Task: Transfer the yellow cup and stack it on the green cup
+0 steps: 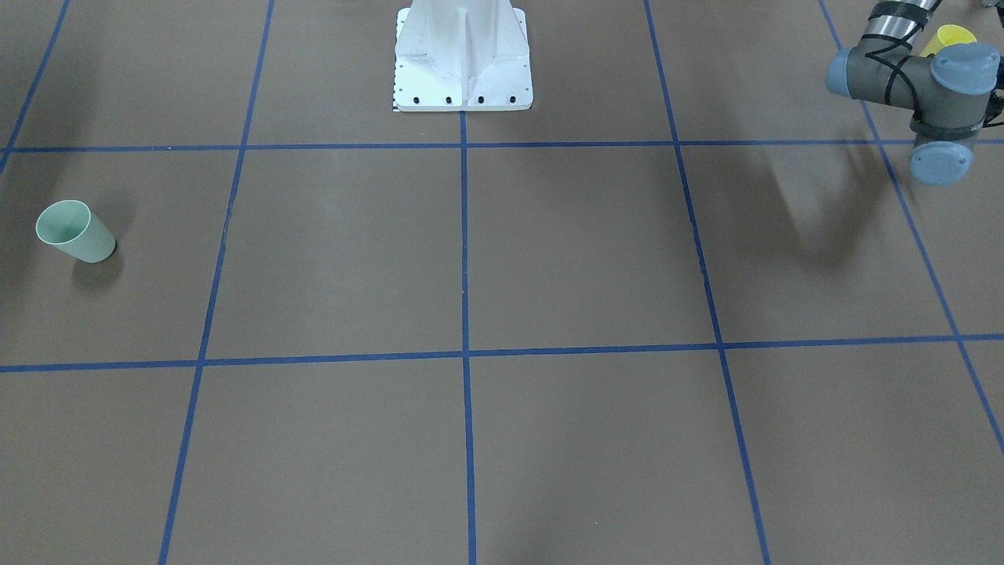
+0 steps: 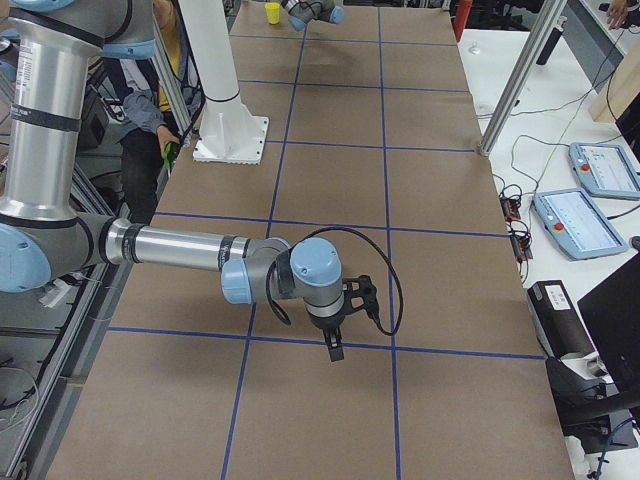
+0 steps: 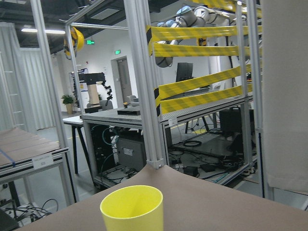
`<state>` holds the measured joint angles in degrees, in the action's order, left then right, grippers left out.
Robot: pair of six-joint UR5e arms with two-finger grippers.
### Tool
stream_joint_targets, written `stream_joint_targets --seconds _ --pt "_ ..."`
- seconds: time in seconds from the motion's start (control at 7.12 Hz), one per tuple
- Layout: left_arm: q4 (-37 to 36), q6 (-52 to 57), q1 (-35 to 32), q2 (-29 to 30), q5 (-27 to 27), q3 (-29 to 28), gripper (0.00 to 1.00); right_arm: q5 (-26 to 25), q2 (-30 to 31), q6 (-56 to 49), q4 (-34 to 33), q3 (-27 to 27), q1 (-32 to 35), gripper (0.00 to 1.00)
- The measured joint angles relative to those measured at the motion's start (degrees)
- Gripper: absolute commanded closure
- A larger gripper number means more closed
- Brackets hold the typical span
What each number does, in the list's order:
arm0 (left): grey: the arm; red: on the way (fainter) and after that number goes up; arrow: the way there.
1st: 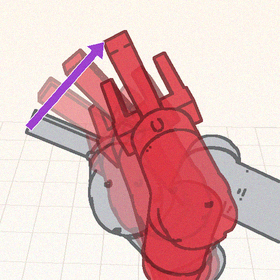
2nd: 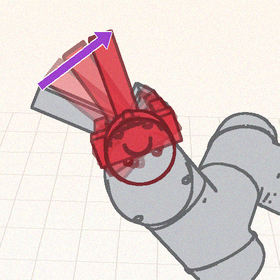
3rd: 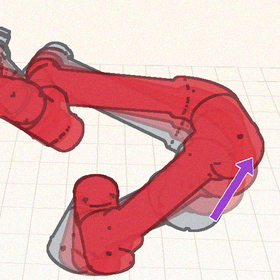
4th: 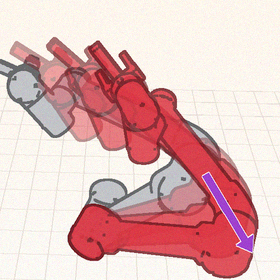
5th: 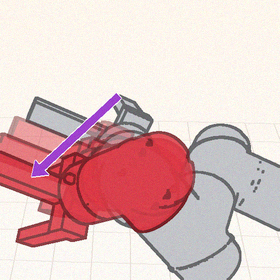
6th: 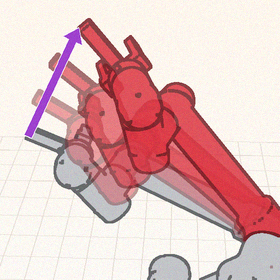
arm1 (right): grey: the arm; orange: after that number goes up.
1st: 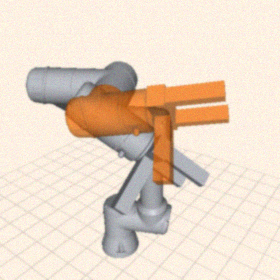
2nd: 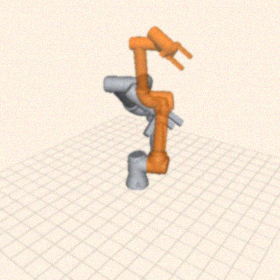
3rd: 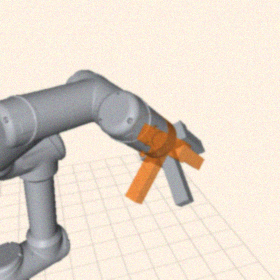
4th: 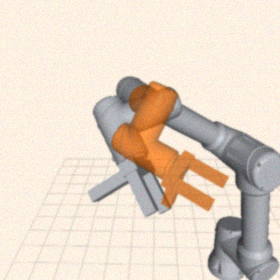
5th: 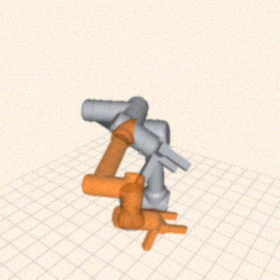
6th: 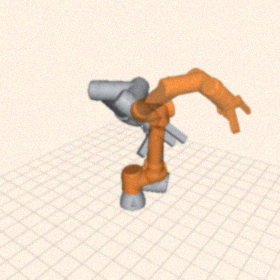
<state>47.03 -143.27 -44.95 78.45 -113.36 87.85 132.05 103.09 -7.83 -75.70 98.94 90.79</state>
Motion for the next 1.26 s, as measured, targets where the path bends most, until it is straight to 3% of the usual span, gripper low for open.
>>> stream_joint_targets --seconds 0.42,1.26 --pt "4.1 0.0 0.0 -3.5 -5.8 -0.3 0.00 0.4 0.0 -0.1 0.4 0.2 0.0 0.00" --pt "12.1 -1.7 0.0 -5.2 -8.9 -4.2 0.00 2.2 0.0 -0.1 0.5 0.3 0.0 0.00"
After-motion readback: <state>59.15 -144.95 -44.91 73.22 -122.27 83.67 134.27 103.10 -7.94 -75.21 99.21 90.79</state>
